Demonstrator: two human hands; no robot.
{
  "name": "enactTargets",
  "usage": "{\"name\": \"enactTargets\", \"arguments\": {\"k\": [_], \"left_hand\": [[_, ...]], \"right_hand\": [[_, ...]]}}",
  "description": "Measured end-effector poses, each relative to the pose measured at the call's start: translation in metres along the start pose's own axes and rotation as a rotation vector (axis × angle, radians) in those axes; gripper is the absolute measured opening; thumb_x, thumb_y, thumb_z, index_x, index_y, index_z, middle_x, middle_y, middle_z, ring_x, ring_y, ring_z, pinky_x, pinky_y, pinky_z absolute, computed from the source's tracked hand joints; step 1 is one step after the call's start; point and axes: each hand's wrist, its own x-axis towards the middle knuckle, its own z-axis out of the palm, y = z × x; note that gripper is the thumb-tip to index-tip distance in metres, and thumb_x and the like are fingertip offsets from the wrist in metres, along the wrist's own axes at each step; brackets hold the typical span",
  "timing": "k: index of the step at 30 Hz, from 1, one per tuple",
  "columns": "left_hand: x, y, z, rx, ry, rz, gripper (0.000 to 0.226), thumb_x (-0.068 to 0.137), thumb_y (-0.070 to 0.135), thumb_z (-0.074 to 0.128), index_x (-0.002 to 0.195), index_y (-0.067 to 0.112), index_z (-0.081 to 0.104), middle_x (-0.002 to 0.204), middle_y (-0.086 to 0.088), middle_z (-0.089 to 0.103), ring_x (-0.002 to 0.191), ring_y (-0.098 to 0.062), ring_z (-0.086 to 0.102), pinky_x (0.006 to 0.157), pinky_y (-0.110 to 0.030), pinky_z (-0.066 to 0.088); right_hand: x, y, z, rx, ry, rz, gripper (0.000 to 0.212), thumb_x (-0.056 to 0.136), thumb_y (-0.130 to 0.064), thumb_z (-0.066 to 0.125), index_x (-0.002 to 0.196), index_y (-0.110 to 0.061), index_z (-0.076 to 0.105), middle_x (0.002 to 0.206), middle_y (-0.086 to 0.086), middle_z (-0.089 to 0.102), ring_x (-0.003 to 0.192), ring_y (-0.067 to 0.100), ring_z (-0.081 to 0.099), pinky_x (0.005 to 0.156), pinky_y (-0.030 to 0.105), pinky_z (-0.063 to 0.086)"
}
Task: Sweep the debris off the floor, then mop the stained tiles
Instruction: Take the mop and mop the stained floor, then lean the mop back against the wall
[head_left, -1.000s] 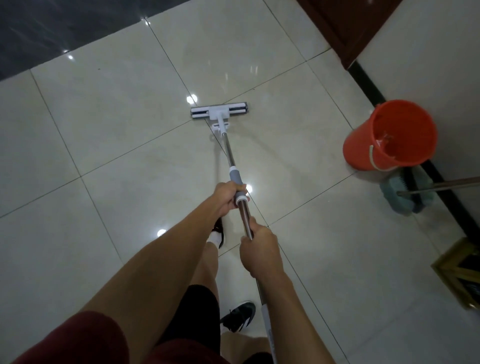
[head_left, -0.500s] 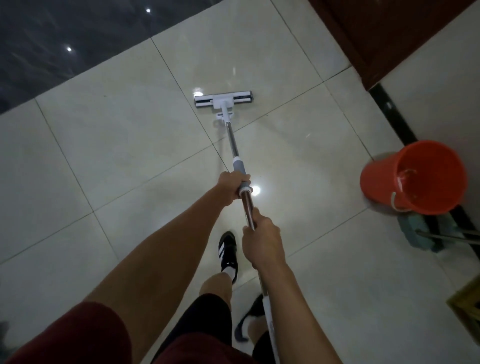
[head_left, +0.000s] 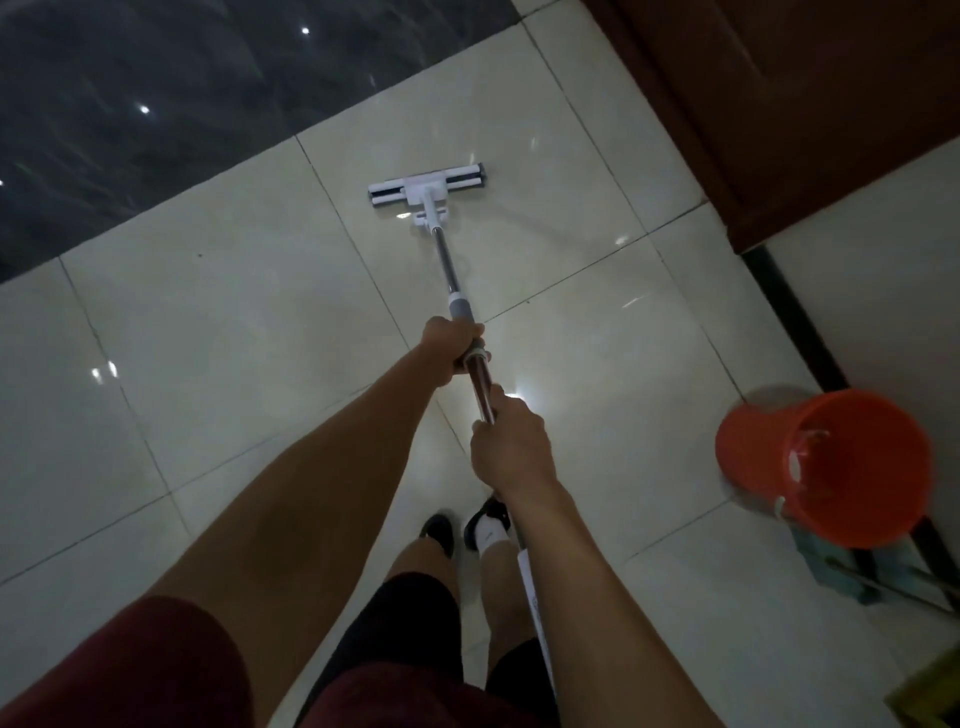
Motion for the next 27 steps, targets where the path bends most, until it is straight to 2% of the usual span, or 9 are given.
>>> {"name": "enactTargets", "arguments": {"k": [4,8,9,13,16,19,22,24,27], "left_hand": [[0.019,0.044,0.017,0.057,0.017,0.06,0.034,0.093,0.018,0.069,0.115,-0.003,0.054,0.093,-0.019,0.068,0.072,-0.029,0.073,0.069,-0.044,0.063],[0.021,0.067,0.025,0.178,-0.001,0.115,0.026,0.097,0.008,0.056,0.12,-0.003,0.061,0.103,-0.02,0.07,0.068,-0.026,0.071,0.06,-0.036,0.06],[0.02,0.072,0.027,0.252,-0.013,0.186,0.031,0.097,0.007,0.053,0.127,0.001,0.061,0.108,-0.019,0.069,0.073,-0.027,0.07,0.064,-0.036,0.059],[0.009,0.096,0.035,0.917,-0.008,0.622,0.049,0.092,0.014,0.056,0.14,0.02,0.054,0.132,-0.016,0.061,0.114,-0.035,0.062,0.094,-0.039,0.052],[0.007,0.111,0.036,1.165,-0.029,0.675,0.065,0.086,0.018,0.065,0.147,0.027,0.043,0.141,-0.013,0.052,0.126,-0.033,0.05,0.099,-0.045,0.048],[0.002,0.124,0.043,1.368,0.003,0.822,0.063,0.087,0.024,0.071,0.145,0.025,0.046,0.144,-0.012,0.04,0.129,-0.033,0.045,0.097,-0.049,0.051],[-0.004,0.138,0.057,1.423,-0.17,0.946,0.057,0.09,0.017,0.07,0.143,0.018,0.051,0.147,-0.008,0.046,0.133,-0.027,0.047,0.105,-0.046,0.046],[-0.009,0.146,0.064,1.426,-0.291,1.036,0.039,0.093,0.016,0.065,0.132,0.016,0.061,0.132,-0.006,0.062,0.122,-0.024,0.057,0.104,-0.043,0.046],[-0.024,0.153,0.076,1.538,-0.315,1.183,0.017,0.094,0.022,0.062,0.111,0.02,0.064,0.105,0.002,0.069,0.095,-0.019,0.065,0.087,-0.037,0.052]], "right_hand": [[0.033,-0.022,-0.041,-0.048,0.025,0.036,0.042,0.097,-0.015,0.052,0.139,-0.02,0.052,0.116,0.007,0.066,0.098,0.026,0.064,0.074,0.028,0.046],[0.042,-0.03,-0.093,-0.147,0.032,0.103,0.042,0.088,-0.016,0.051,0.128,-0.026,0.058,0.11,0.007,0.066,0.095,0.029,0.064,0.082,0.036,0.056],[0.042,-0.033,-0.105,-0.173,0.046,0.113,0.041,0.086,-0.016,0.051,0.125,-0.027,0.06,0.107,0.006,0.067,0.093,0.029,0.065,0.083,0.036,0.057],[0.046,-0.052,-0.141,-0.222,0.084,0.123,0.03,0.083,-0.018,0.054,0.111,-0.021,0.064,0.088,0.001,0.062,0.079,0.026,0.062,0.07,0.031,0.052],[0.048,-0.064,-0.16,-0.252,0.108,0.131,0.028,0.084,-0.02,0.057,0.111,-0.016,0.064,0.09,0.002,0.06,0.077,0.025,0.06,0.068,0.029,0.048],[0.045,-0.065,-0.174,-0.275,0.114,0.121,0.031,0.086,-0.019,0.057,0.116,-0.016,0.063,0.101,0.006,0.065,0.084,0.026,0.064,0.076,0.033,0.055],[0.04,-0.061,-0.187,-0.294,0.123,0.101,0.032,0.088,-0.02,0.057,0.119,-0.015,0.06,0.106,0.006,0.063,0.088,0.025,0.063,0.078,0.032,0.053],[0.035,-0.056,-0.201,-0.315,0.138,0.079,0.032,0.089,-0.022,0.059,0.12,-0.015,0.058,0.105,0.006,0.061,0.089,0.025,0.063,0.08,0.034,0.053],[0.024,-0.045,-0.229,-0.361,0.152,0.055,0.027,0.089,-0.022,0.061,0.115,-0.014,0.058,0.103,0.007,0.062,0.087,0.025,0.063,0.078,0.035,0.054]]}}
